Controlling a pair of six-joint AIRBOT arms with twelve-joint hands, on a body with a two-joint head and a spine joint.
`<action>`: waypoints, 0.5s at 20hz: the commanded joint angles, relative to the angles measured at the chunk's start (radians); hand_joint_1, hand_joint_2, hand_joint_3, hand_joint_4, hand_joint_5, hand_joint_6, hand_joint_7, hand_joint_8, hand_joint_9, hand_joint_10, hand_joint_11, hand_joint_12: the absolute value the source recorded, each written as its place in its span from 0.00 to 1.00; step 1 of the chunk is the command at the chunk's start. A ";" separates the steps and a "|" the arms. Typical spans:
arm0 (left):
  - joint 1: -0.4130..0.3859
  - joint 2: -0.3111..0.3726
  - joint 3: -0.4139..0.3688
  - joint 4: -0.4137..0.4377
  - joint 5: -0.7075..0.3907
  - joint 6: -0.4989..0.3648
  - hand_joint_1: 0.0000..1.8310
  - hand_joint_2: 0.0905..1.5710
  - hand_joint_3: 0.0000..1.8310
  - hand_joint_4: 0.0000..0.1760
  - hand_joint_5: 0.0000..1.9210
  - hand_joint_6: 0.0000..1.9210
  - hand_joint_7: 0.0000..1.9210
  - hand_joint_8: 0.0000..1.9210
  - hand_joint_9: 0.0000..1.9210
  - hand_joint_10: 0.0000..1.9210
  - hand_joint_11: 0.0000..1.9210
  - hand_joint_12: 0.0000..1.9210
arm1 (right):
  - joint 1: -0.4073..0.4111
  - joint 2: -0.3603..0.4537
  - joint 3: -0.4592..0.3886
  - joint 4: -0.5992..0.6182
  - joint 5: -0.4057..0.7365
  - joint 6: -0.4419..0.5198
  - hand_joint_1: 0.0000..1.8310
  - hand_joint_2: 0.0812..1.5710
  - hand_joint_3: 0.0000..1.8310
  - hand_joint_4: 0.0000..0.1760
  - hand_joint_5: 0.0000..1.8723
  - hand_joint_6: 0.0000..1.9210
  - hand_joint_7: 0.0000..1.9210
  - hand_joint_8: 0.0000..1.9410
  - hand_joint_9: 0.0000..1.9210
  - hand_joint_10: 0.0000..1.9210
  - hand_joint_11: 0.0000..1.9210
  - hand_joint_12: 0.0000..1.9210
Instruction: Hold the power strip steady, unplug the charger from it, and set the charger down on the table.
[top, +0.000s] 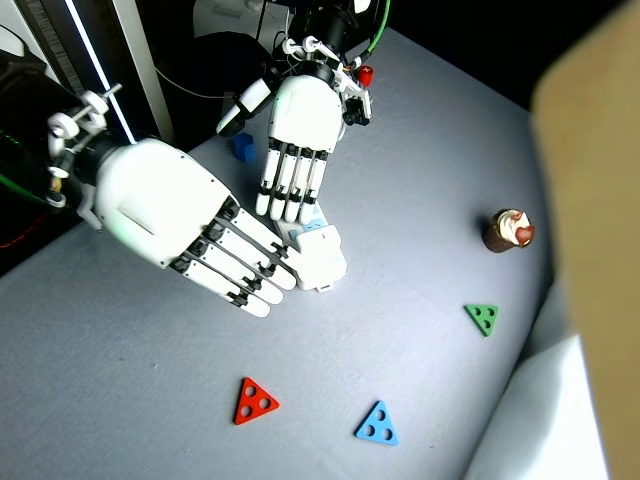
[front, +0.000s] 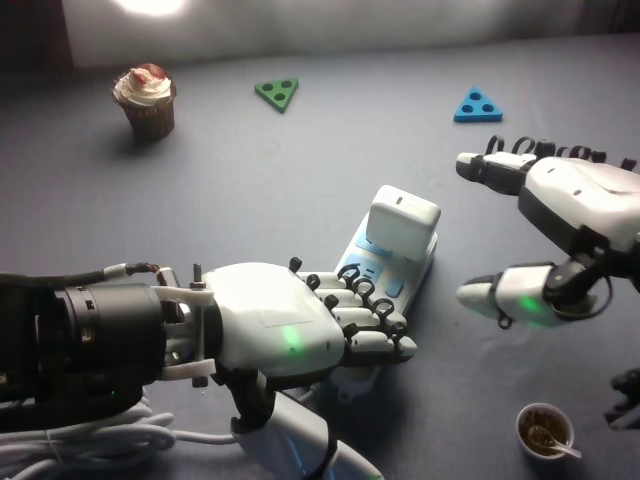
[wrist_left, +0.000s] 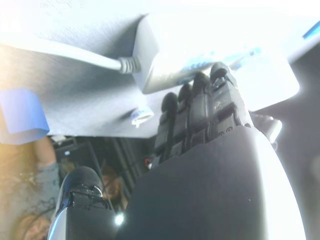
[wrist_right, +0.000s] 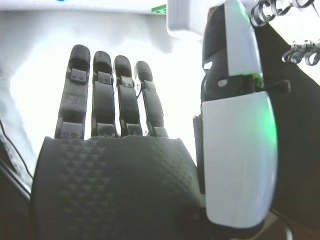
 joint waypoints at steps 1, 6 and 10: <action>0.004 -0.011 0.003 -0.009 -0.053 -0.008 0.00 0.63 0.00 0.00 0.05 0.00 0.05 0.00 0.02 0.00 0.00 0.00 | 0.012 0.002 0.006 -0.068 -0.062 0.007 0.59 0.62 0.00 0.00 0.13 0.00 0.11 0.00 0.11 0.00 0.11 0.06; 0.019 -0.014 0.003 -0.009 -0.051 -0.013 0.00 0.63 0.00 0.00 0.05 0.00 0.05 0.00 0.03 0.00 0.01 0.00 | 0.031 -0.081 0.084 -0.049 -0.058 0.007 0.59 0.62 0.00 0.00 0.12 0.00 0.11 0.00 0.11 0.00 0.10 0.05; 0.019 -0.016 0.007 -0.009 -0.050 -0.013 0.00 0.63 0.00 0.00 0.06 0.00 0.05 0.00 0.03 0.00 0.01 0.00 | 0.035 -0.125 0.135 -0.046 -0.041 0.048 0.60 0.62 0.00 0.00 0.13 0.00 0.12 0.00 0.11 0.00 0.10 0.05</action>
